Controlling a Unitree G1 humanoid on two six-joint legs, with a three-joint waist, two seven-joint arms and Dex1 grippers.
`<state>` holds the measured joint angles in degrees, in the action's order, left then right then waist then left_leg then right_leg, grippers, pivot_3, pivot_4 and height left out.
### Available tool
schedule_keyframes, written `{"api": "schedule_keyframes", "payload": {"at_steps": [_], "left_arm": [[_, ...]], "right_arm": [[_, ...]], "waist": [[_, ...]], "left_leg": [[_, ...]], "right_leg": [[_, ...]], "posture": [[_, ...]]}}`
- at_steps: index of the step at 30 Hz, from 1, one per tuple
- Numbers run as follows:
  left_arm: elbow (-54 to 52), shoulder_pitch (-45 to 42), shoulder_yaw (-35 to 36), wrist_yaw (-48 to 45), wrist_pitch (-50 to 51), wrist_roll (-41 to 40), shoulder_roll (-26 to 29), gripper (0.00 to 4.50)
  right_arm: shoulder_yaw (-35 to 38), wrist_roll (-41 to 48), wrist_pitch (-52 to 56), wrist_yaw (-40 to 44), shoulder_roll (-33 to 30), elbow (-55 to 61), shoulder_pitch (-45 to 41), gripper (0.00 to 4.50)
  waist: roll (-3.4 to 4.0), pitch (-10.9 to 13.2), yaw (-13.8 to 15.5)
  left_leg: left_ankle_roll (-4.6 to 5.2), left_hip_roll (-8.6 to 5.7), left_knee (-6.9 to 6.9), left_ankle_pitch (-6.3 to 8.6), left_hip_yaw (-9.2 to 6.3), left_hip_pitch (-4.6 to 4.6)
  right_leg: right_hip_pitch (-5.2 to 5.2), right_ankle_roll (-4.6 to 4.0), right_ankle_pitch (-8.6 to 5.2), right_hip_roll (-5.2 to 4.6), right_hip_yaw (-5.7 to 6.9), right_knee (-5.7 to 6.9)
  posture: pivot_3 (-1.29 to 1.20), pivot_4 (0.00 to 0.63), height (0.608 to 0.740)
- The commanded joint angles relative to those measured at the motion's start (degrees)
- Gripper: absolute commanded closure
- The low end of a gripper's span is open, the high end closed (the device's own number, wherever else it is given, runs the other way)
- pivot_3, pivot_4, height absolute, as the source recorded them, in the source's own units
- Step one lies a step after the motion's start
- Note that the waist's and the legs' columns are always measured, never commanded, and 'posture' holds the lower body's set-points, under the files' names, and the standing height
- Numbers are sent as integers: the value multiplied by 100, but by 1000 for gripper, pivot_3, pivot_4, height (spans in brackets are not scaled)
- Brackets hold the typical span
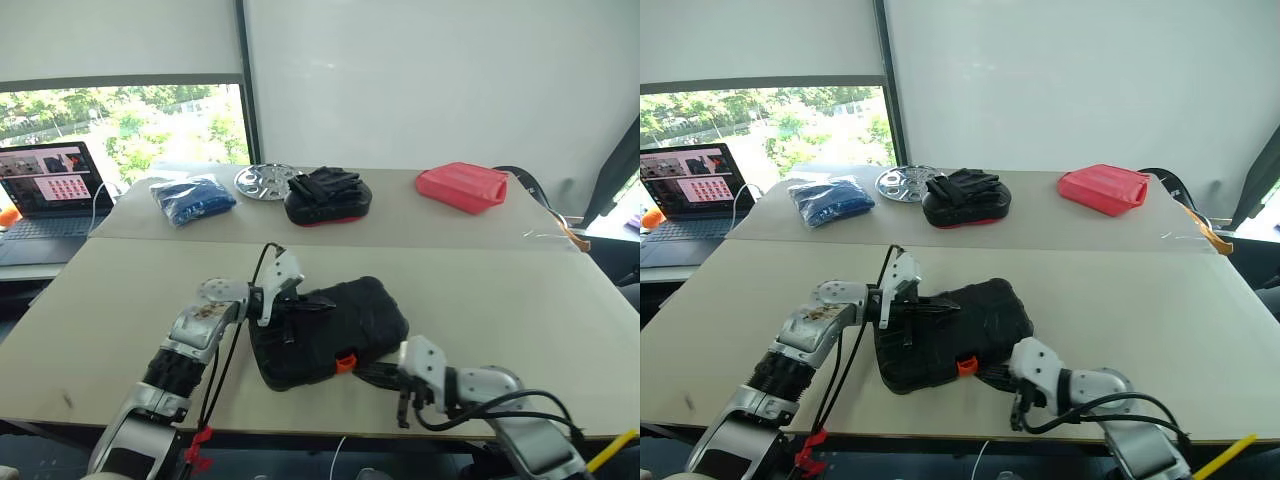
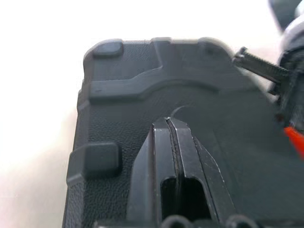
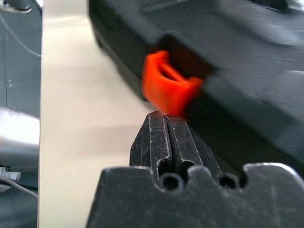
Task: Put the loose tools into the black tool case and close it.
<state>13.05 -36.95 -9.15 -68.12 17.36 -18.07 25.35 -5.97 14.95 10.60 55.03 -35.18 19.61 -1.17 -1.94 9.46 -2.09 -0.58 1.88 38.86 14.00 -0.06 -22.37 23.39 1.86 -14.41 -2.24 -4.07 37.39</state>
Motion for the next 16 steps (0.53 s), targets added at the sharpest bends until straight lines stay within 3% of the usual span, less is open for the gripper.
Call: {"api": "schedule_keyframes", "payload": {"at_steps": [1, 4, 8, 11, 14, 16], "left_arm": [[-249, 268, 782, -475, -362, -399, 684, 4244], [-373, 828, 1196, -714, -603, -474, 1277, 3530], [-429, 1655, 1752, -770, -1000, -506, 1770, 2157], [-607, 2344, 2176, -646, -933, -650, 1956, 1099], [-906, 3103, 2572, -160, -1506, -309, 1953, 104], [-982, 3379, 2695, 35, -1758, -167, 1971, 46]], "right_arm": [[1019, 851, -519, 699, -369, 61, 579, 4175], [1687, 1191, -717, 1095, -660, -216, 958, 3456], [2331, 1239, -1334, 1502, -909, -795, 1158, 2052], [2665, 1242, -1613, 1645, -1022, -1227, 1133, 1068], [2850, 1212, -1859, 1753, -1117, -1566, 1016, 60], [2887, 1192, -1944, 1794, -1160, -1728, 944, 24]], "waist": [[2, 1, -6], [7, 3, -43], [10, 7, -11], [11, 10, 18], [14, 12, 32], [14, 12, 39]], "left_leg": [[3, 1, -7, 2, -1, -3], [24, 2, -19, 17, 5, -1], [44, -2, -18, 31, 11, 3], [44, -2, -16, 31, 12, 6], [43, 3, -16, 32, 17, 9], [43, 5, -17, 32, 18, 10]], "right_leg": [[2, -18, 11, 0, 1, -10], [1, -23, 14, -1, -2, -28], [-4, -20, 12, -19, 0, -34], [-13, -17, 11, -23, 4, -37], [-14, -16, 10, -28, 2, -41], [-14, -17, 10, -27, 1, -40]], "posture": [[0, 150, 740], [0, 150, 740], [0, 150, 740], [0, 150, 740], [0, 150, 740], [0, 150, 740]]}}
